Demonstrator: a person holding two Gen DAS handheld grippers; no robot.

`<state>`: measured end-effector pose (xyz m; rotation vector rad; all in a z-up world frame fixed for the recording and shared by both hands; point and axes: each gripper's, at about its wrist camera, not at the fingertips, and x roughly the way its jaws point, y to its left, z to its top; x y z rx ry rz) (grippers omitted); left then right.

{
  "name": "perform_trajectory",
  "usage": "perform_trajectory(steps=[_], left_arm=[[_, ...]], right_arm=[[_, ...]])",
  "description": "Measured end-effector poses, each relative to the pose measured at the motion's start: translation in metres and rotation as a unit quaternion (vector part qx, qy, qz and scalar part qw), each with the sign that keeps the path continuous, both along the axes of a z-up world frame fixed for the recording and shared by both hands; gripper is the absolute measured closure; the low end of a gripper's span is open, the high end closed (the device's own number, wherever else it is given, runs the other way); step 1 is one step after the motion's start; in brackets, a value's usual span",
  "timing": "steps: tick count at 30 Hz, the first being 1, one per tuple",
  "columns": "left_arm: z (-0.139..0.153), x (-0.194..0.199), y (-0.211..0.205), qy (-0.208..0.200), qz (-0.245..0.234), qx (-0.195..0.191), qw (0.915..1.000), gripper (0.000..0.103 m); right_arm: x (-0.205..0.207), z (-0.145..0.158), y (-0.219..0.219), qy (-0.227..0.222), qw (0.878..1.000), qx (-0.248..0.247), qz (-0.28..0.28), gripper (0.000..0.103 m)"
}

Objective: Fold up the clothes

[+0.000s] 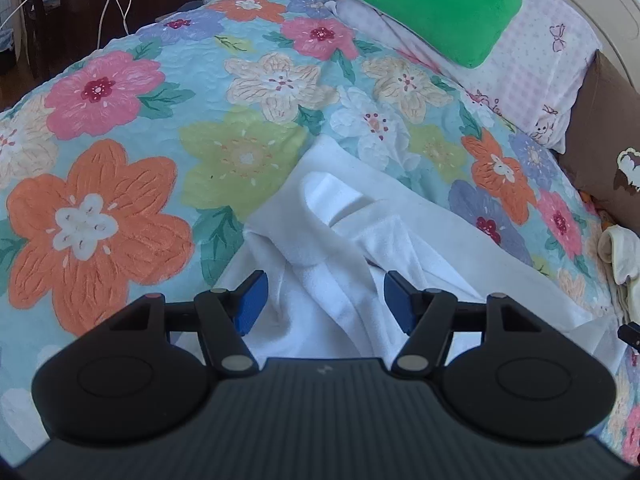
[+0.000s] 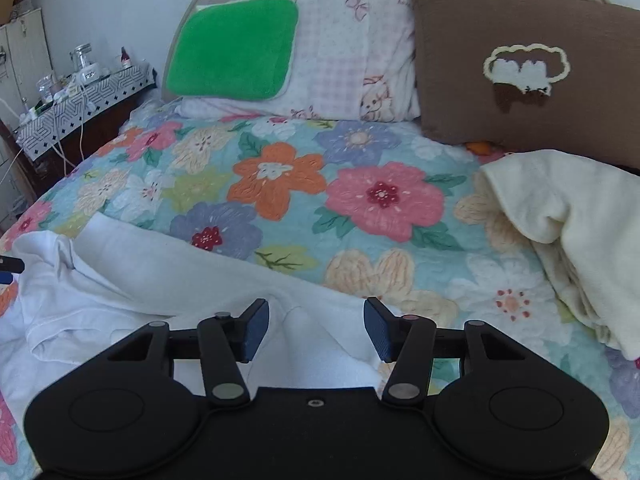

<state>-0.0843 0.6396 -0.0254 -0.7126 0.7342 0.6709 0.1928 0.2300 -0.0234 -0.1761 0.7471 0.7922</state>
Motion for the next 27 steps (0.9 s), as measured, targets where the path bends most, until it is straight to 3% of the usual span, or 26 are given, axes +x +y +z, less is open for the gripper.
perform_trajectory(steps=[6, 10, 13, 16, 18, 20, 27], left_arm=[[0.007, 0.008, -0.012, 0.012, -0.029, 0.038, 0.9988, 0.041], [0.005, 0.008, -0.008, -0.02, -0.04, -0.004, 0.999, 0.041], [-0.003, 0.011, -0.008, -0.005, -0.039, -0.019, 0.999, 0.04], [-0.016, 0.006, 0.001, -0.02, -0.019, -0.069, 0.9972, 0.04], [-0.025, 0.003, 0.006, -0.035, -0.016, -0.102, 0.994, 0.04], [-0.03, 0.003, 0.007, -0.042, -0.018, -0.11, 0.9929, 0.04], [-0.04, 0.013, 0.012, -0.08, -0.031, -0.129, 0.988, 0.041]], right_arm=[[-0.012, 0.004, -0.024, 0.006, 0.999, 0.034, -0.036, 0.045], [-0.036, -0.001, -0.014, 0.026, 0.999, 0.037, 0.013, 0.045], [-0.066, -0.015, 0.016, 0.019, 0.997, -0.024, 0.07, 0.045], [-0.102, -0.036, 0.057, 0.0, 0.984, -0.11, 0.137, 0.045], [-0.12, -0.042, 0.076, -0.002, 0.979, -0.105, 0.178, 0.045], [-0.129, -0.046, 0.093, 0.003, 0.975, -0.097, 0.199, 0.045], [-0.129, -0.052, 0.157, -0.01, 0.976, -0.078, 0.205, 0.045]])
